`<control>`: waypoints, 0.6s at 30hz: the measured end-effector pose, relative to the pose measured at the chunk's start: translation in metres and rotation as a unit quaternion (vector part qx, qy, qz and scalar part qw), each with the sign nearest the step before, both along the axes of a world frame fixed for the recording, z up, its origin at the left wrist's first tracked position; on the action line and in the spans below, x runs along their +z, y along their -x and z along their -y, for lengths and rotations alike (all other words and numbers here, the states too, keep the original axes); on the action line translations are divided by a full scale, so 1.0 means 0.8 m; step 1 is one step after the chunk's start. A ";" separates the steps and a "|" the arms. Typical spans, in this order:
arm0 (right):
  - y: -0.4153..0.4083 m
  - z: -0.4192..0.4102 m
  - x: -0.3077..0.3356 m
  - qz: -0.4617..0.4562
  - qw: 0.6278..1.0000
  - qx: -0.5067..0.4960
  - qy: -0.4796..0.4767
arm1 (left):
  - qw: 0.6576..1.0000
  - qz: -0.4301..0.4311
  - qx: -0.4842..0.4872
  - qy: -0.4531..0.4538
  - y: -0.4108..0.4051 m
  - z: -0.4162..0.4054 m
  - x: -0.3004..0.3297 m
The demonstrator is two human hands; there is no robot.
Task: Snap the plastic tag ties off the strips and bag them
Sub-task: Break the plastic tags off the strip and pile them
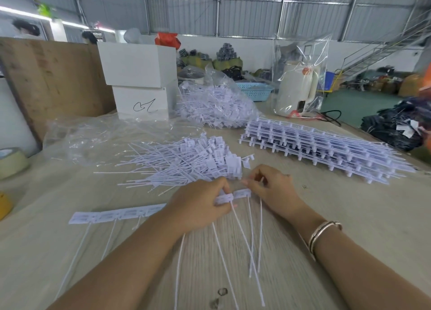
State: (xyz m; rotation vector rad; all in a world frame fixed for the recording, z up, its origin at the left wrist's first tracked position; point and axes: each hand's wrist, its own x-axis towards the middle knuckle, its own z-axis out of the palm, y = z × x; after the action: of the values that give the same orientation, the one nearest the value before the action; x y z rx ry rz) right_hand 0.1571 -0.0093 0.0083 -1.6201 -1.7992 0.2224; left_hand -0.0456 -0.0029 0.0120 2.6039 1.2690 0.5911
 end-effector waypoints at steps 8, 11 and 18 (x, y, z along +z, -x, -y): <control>0.022 0.018 0.012 0.055 0.996 0.046 -0.048 | 1.000 -0.001 -0.012 -0.026 -0.019 -0.003 0.012; 0.030 0.020 0.012 0.022 0.995 0.094 -0.018 | 0.999 0.021 -0.029 -0.023 -0.029 -0.005 0.027; 0.008 0.013 0.018 -0.247 0.967 0.057 0.030 | 0.997 0.059 -0.042 -0.016 -0.016 -0.006 0.024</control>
State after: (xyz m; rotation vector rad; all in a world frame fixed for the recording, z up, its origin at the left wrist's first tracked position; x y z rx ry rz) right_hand 0.1504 -0.0200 0.0229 -1.3487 -1.5054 0.6761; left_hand -0.0324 0.0018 0.0310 2.5915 1.1171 0.7433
